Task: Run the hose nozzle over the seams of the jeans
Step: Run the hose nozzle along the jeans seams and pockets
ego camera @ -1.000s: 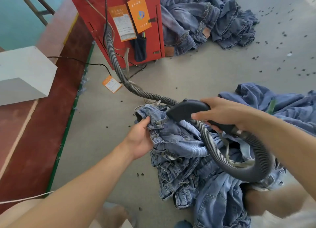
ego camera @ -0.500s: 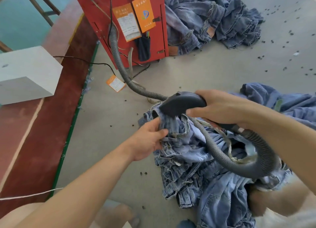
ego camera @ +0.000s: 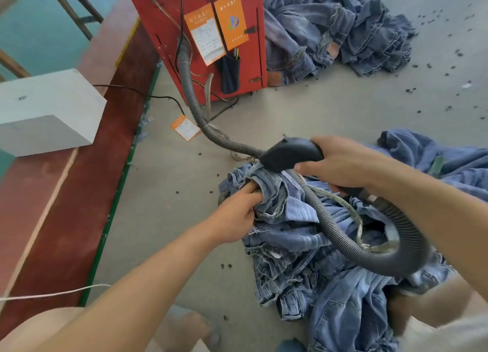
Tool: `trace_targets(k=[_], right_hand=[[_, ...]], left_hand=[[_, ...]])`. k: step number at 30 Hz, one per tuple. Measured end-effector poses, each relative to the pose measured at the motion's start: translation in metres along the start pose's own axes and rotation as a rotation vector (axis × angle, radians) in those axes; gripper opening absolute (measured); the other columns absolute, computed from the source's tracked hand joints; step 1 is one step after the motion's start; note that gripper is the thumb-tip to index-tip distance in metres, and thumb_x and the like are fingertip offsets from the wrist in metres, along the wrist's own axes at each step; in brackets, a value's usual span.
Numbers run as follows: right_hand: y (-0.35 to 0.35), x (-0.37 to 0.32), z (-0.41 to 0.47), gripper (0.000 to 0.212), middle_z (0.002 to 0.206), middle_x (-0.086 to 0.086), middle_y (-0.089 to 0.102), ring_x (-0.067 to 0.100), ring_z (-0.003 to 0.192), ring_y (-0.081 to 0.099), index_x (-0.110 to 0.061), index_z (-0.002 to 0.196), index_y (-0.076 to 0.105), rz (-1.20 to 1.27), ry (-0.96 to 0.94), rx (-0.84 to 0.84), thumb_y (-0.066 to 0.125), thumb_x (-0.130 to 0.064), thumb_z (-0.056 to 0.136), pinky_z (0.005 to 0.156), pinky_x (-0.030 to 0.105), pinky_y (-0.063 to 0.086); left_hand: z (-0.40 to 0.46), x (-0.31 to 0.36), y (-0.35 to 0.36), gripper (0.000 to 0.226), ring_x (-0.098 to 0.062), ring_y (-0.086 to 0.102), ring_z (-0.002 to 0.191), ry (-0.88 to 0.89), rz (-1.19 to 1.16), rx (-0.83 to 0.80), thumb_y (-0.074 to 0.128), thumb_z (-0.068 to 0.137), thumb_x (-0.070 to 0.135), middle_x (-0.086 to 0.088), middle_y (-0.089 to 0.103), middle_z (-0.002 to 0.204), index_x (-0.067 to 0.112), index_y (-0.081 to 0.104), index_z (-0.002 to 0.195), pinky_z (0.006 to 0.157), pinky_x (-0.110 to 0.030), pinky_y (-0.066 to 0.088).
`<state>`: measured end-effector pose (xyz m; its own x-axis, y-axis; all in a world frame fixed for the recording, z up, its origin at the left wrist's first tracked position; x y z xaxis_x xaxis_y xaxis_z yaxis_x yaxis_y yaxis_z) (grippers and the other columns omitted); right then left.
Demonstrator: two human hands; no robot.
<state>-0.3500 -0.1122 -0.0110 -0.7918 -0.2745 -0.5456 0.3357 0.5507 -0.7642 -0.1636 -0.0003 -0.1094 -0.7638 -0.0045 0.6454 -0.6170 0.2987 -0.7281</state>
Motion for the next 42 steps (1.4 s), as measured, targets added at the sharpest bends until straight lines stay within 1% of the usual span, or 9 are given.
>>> trace_targets(k=[4, 6, 10, 16, 21, 26, 33, 39, 42], right_hand=[[-0.019, 0.010, -0.005, 0.020, 0.066, 0.004, 0.066, 0.027, 0.048, 0.064, -0.025, 0.102, 0.056, 0.234, 0.038, 0.182, 0.069, -0.038, 0.096, 0.047, 0.041, 0.056], [-0.028, 0.014, -0.014, 0.018, 0.055, -0.001, 0.062, 0.021, 0.043, 0.060, -0.029, 0.096, 0.056, 0.239, 0.001, 0.153, 0.070, -0.040, 0.095, 0.042, 0.035, 0.052], [-0.024, 0.014, -0.030, 0.020, 0.062, -0.005, 0.065, 0.009, 0.046, 0.059, -0.035, 0.095, 0.054, -0.022, -0.067, 0.021, 0.066, -0.050, 0.091, 0.047, 0.028, 0.045], [0.004, 0.008, -0.033, 0.019, 0.075, -0.010, 0.061, 0.003, 0.061, 0.056, -0.036, 0.100, 0.052, -0.203, -0.103, -0.044, 0.065, -0.048, 0.094, 0.054, 0.026, 0.037], [-0.015, 0.013, -0.017, 0.027, 0.073, -0.003, 0.062, 0.014, 0.059, 0.059, -0.023, 0.106, 0.052, -0.053, -0.006, 0.186, 0.063, -0.046, 0.096, 0.055, 0.033, 0.046], [-0.012, 0.010, -0.039, 0.018, 0.078, -0.027, 0.065, -0.001, 0.058, 0.062, -0.041, 0.094, 0.054, -0.113, -0.149, -0.108, 0.066, -0.053, 0.089, 0.049, 0.017, 0.038], [-0.012, 0.010, -0.024, 0.023, 0.077, -0.008, 0.061, 0.009, 0.066, 0.058, -0.030, 0.105, 0.052, -0.091, -0.070, 0.191, 0.065, -0.047, 0.094, 0.055, 0.029, 0.039], [-0.004, 0.005, -0.039, 0.017, 0.075, -0.024, 0.066, -0.002, 0.057, 0.062, -0.040, 0.093, 0.054, -0.154, -0.173, -0.140, 0.068, -0.048, 0.090, 0.047, 0.015, 0.039], [0.003, 0.000, -0.027, 0.019, 0.071, -0.011, 0.060, 0.002, 0.061, 0.056, -0.033, 0.102, 0.054, -0.157, -0.137, 0.030, 0.066, -0.044, 0.094, 0.053, 0.022, 0.036]], left_hand=[[-0.002, -0.002, -0.002, 0.034, -0.024, 0.066, 0.112, -0.267, -0.708, 0.005, 0.046, 0.104, 0.001, -0.017, 0.063, 0.133, 0.024, 0.068, 0.115, 0.093, -0.038, 0.059], [-0.001, -0.003, -0.002, 0.032, -0.035, 0.069, 0.114, -0.373, -1.284, -0.003, 0.046, 0.106, 0.003, -0.023, 0.066, 0.132, 0.014, 0.059, 0.133, 0.091, -0.044, 0.061], [0.005, 0.000, -0.015, 0.040, -0.035, 0.070, 0.104, -0.340, -1.618, 0.099, 0.044, 0.107, 0.003, -0.027, 0.062, 0.130, -0.003, 0.044, 0.146, 0.084, -0.042, 0.062], [0.012, 0.013, -0.014, 0.038, -0.037, 0.072, 0.106, -0.300, -1.753, 0.122, 0.036, 0.110, 0.009, -0.027, 0.063, 0.131, 0.003, 0.041, 0.147, 0.089, -0.047, 0.061], [0.014, 0.016, -0.010, 0.038, -0.035, 0.074, 0.102, -0.331, -1.722, 0.123, 0.034, 0.112, 0.011, -0.024, 0.068, 0.127, -0.003, 0.046, 0.145, 0.082, -0.045, 0.063], [0.018, 0.013, -0.016, 0.052, -0.038, 0.064, 0.120, -0.351, -1.709, 0.112, 0.029, 0.112, 0.029, -0.026, 0.060, 0.140, -0.003, 0.047, 0.148, 0.097, -0.049, 0.057], [0.021, 0.013, -0.012, 0.076, -0.048, 0.054, 0.133, -0.279, -1.780, 0.029, 0.023, 0.105, 0.060, -0.031, 0.054, 0.145, 0.003, 0.043, 0.152, 0.113, -0.063, 0.041], [0.023, 0.019, -0.014, 0.079, -0.043, 0.042, 0.144, -0.213, -1.785, -0.024, 0.021, 0.104, 0.064, -0.028, 0.045, 0.154, 0.008, 0.041, 0.154, 0.120, -0.057, 0.033], [0.022, 0.019, -0.010, 0.078, -0.041, 0.044, 0.141, -0.224, -1.724, -0.062, 0.021, 0.104, 0.065, -0.027, 0.043, 0.156, 0.009, 0.043, 0.155, 0.121, -0.057, 0.029]])
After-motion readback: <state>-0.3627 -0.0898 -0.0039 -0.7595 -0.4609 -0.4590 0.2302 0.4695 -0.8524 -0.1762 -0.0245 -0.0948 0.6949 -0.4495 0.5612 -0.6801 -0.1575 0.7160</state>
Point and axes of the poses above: each hand's wrist, its own z-axis towards the middle knuckle, its own y-axis out of the palm, x = y × z, the point moved 4 cm from there along z, towards the middle knuckle
